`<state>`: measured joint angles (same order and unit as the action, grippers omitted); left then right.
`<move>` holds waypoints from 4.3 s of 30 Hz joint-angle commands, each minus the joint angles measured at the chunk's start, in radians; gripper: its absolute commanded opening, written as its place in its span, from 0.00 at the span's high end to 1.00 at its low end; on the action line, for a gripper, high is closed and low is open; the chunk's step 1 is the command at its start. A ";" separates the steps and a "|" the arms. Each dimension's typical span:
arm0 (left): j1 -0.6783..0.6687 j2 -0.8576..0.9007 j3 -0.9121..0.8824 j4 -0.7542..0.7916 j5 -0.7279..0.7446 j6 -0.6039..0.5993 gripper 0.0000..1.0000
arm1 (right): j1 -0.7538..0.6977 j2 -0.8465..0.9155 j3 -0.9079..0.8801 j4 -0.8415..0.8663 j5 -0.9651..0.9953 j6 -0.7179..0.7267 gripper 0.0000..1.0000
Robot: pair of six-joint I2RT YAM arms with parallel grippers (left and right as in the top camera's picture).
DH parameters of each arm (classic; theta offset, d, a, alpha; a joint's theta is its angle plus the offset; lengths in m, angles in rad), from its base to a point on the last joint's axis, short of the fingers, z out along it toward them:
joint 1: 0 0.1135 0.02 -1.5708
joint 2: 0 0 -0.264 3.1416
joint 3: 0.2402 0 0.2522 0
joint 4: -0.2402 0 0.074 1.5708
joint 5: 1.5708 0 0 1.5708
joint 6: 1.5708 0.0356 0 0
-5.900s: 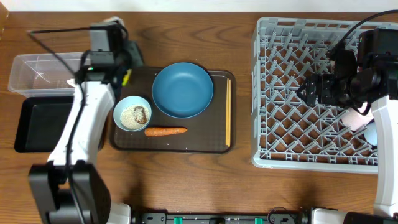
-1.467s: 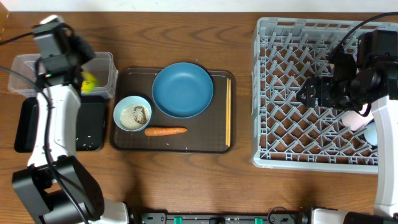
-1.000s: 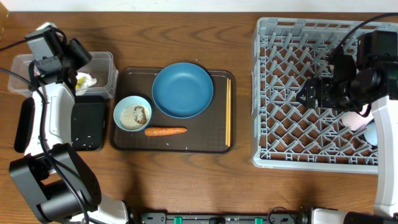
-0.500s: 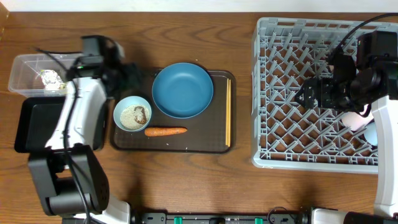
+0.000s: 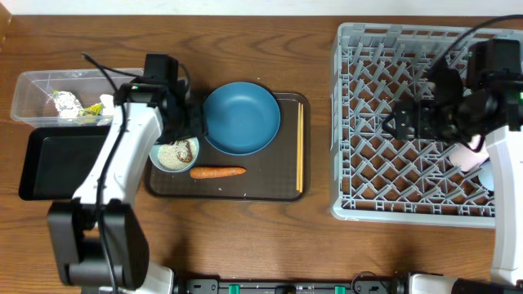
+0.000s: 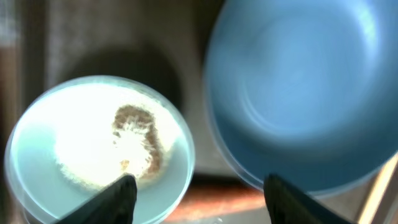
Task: Sort waste into correct bins and load items into the dishwasher rack
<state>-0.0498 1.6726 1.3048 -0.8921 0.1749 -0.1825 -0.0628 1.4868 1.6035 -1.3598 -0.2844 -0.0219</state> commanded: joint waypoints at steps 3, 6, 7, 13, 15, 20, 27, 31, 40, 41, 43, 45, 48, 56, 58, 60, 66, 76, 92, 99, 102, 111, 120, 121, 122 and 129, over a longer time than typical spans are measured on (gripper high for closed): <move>0.038 -0.185 0.008 -0.146 -0.119 -0.054 0.30 | 0.134 0.008 0.003 0.107 -0.035 0.055 0.01; 0.077 -0.288 0.008 -0.214 -0.151 -0.112 0.25 | 0.235 0.040 0.011 0.190 -0.025 0.098 0.01; 0.093 -0.319 0.008 -0.227 -0.151 -0.112 0.23 | 0.265 0.058 0.016 0.213 -0.024 0.105 0.01; 0.182 -0.442 0.008 -0.264 -0.150 -0.148 0.13 | 0.473 0.203 0.044 0.463 0.090 0.120 0.01; 0.186 -0.451 0.008 -0.263 -0.150 -0.153 0.13 | 0.545 0.273 0.045 0.563 0.151 0.123 0.01; 0.186 -0.446 -0.005 -0.266 -0.150 -0.153 0.12 | 0.632 0.431 0.045 0.673 0.292 0.220 0.01; 0.186 -0.443 -0.048 -0.259 -0.150 -0.153 0.12 | 0.654 0.623 0.045 0.766 0.336 0.341 0.01; 0.186 -0.443 -0.048 -0.252 -0.150 -0.153 0.12 | 0.654 0.678 0.045 0.766 0.366 0.363 0.01; 0.186 -0.443 -0.048 -0.244 -0.150 -0.153 0.12 | 0.663 0.743 0.045 0.761 0.272 0.379 0.51; 0.186 -0.443 -0.048 -0.244 -0.150 -0.153 0.12 | 0.666 0.743 0.045 0.761 0.273 0.385 0.57; 0.186 -0.443 -0.048 -0.244 -0.150 -0.153 0.12 | 0.666 0.743 0.045 0.761 0.272 0.393 0.64; 0.186 -0.443 -0.048 -0.244 -0.150 -0.153 0.12 | 0.666 0.743 0.045 0.752 0.274 0.413 0.72; 0.186 -0.443 -0.048 -0.244 -0.150 -0.153 0.12 | 0.665 0.743 0.045 0.740 0.285 0.438 0.85; 0.186 -0.443 -0.048 -0.244 -0.150 -0.153 0.12 | 0.641 0.734 0.061 0.735 0.311 0.454 0.99; 0.186 -0.443 -0.048 -0.244 -0.150 -0.153 0.12 | 0.627 0.719 0.076 0.719 0.312 0.451 0.99; 0.186 -0.443 -0.048 -0.244 -0.150 -0.153 0.12 | 0.608 0.692 0.094 0.697 0.319 0.425 0.99; 0.186 -0.443 -0.048 -0.242 -0.150 -0.153 0.12 | 0.551 0.521 0.163 0.587 0.472 0.318 0.99; 0.186 -0.443 -0.048 -0.243 -0.150 -0.153 0.12 | 0.402 0.184 0.171 0.510 0.723 0.129 0.99; 0.186 -0.443 -0.048 -0.238 -0.150 -0.153 0.12 | 0.059 0.222 0.168 0.613 1.486 0.041 0.99; 0.186 -0.443 -0.048 -0.225 -0.150 -0.153 0.12 | -0.071 0.336 0.168 0.636 1.486 0.039 0.99; 0.186 -0.443 -0.048 -0.220 -0.150 -0.153 0.12 | -0.115 0.385 0.168 0.663 1.485 0.039 0.99; 0.186 -0.443 -0.048 -0.210 -0.150 -0.153 0.12 | -0.164 0.480 0.168 0.830 1.485 -0.098 0.99; 0.186 -0.443 -0.048 -0.198 -0.150 -0.153 0.13 | -0.157 0.560 0.168 0.847 1.426 -0.111 0.99; 0.186 -0.443 -0.048 -0.198 -0.150 -0.153 0.12 | -0.151 0.569 0.168 0.845 1.425 -0.111 0.99; 0.186 -0.443 -0.048 -0.198 -0.150 -0.153 0.12 | -0.145 0.575 0.168 0.845 1.425 -0.110 0.99; 0.186 -0.443 -0.048 -0.198 -0.150 -0.153 0.12 | -0.083 0.584 0.168 0.851 1.386 -0.106 0.99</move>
<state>0.1310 1.2270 1.2640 -1.0920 0.0410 -0.3218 -0.1871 2.0384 1.7721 -0.5011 1.1477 -0.1169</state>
